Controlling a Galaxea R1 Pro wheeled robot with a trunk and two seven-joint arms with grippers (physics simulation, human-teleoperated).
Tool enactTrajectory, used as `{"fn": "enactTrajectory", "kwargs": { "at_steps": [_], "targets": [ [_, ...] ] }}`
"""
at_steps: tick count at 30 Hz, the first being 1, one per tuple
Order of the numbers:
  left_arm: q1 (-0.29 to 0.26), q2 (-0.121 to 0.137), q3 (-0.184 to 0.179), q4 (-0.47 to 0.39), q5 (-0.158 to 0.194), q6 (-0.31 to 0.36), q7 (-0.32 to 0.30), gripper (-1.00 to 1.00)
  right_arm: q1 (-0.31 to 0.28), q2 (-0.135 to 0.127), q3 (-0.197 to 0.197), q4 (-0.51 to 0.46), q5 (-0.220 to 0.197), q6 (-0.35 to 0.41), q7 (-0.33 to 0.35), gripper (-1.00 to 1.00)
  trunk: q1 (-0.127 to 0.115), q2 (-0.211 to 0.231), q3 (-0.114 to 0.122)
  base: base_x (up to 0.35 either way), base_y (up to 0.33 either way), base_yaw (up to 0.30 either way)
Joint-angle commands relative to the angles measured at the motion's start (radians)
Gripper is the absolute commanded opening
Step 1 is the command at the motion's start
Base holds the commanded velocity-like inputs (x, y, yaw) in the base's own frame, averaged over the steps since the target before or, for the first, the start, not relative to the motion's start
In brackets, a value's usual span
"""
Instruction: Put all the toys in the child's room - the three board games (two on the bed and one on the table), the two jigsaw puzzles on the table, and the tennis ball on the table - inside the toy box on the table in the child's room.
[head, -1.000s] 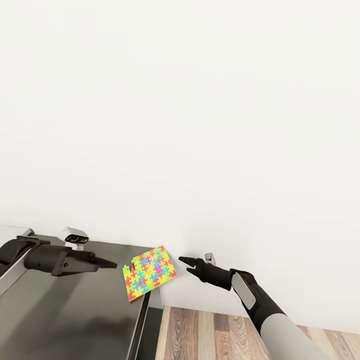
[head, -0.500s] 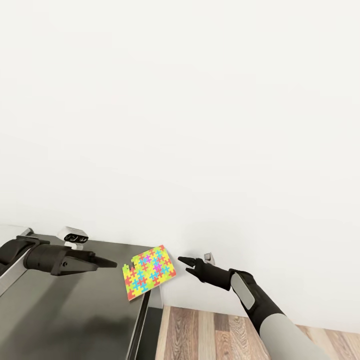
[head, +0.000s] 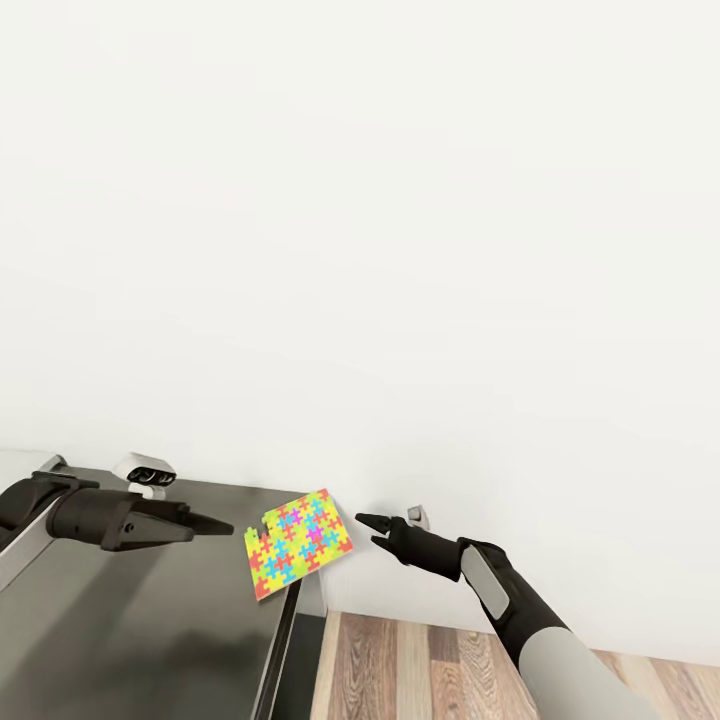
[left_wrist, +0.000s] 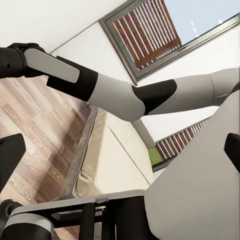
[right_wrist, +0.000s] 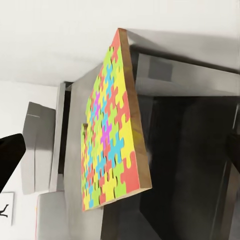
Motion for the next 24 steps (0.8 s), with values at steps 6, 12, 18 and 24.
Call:
{"fn": "enactTrajectory", "kwargs": {
  "at_steps": [6,12,18,24],
  "targets": [
    [0.000,0.006,-0.003,0.001,0.051,0.010,-0.003,1.00,-0.001,0.000,0.002,0.000,-0.007,0.008,-0.001,1.00,0.000,-0.001,-0.001,0.000,0.000,0.000],
    [0.000,0.007,-0.002,0.001,0.063,0.010,-0.003,1.00,-0.001,0.000,0.002,0.000,-0.007,0.008,-0.001,1.00,0.000,-0.001,-0.001,0.000,0.000,0.000],
    [0.000,0.007,-0.003,0.002,0.065,0.009,-0.003,1.00,0.000,0.000,0.002,0.000,-0.007,0.010,-0.001,1.00,0.000,-0.001,-0.001,-0.040,0.032,0.000],
    [0.000,0.007,-0.002,0.002,0.065,0.009,-0.003,1.00,-0.001,0.000,0.002,0.000,-0.007,0.011,-0.001,1.00,0.000,-0.001,-0.001,-0.027,0.022,0.000]
  ]
}}
